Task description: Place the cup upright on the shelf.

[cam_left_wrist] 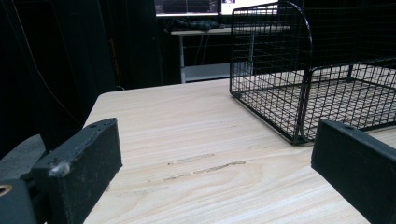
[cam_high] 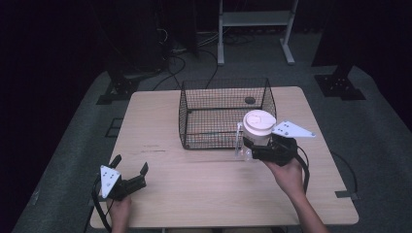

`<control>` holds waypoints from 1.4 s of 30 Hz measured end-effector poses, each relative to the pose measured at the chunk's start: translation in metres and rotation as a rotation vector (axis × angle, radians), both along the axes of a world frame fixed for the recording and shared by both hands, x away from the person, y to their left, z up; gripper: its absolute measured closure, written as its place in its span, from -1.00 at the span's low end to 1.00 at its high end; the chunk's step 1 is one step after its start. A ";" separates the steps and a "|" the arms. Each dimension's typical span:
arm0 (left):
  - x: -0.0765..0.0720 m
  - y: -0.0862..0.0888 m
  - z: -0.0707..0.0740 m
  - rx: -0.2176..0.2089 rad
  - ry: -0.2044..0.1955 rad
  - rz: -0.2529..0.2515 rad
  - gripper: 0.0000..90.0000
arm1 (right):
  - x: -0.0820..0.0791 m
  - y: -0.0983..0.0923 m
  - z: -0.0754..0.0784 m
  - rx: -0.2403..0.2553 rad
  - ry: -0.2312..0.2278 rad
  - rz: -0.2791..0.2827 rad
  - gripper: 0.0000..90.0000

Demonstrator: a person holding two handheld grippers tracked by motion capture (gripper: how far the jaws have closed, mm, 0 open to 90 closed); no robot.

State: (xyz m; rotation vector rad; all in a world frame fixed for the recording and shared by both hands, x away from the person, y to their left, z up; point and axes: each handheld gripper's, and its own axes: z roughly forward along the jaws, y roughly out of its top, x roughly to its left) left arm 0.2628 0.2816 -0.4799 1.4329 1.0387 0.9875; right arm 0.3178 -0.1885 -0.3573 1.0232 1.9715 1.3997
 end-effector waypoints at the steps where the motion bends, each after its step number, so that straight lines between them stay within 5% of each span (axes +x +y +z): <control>1: 0.000 0.000 0.000 -0.001 0.000 0.000 -0.98 | 0.002 0.000 0.002 0.002 0.001 -0.001 -0.66; 20: 0.000 0.001 0.000 -0.006 0.000 -0.001 -0.98 | 0.053 0.011 0.041 -0.020 -0.016 -0.003 -0.66; 42: 0.000 0.001 0.000 -0.008 0.000 -0.002 -0.98 | 0.101 0.025 0.050 -0.052 -0.010 -0.012 -0.66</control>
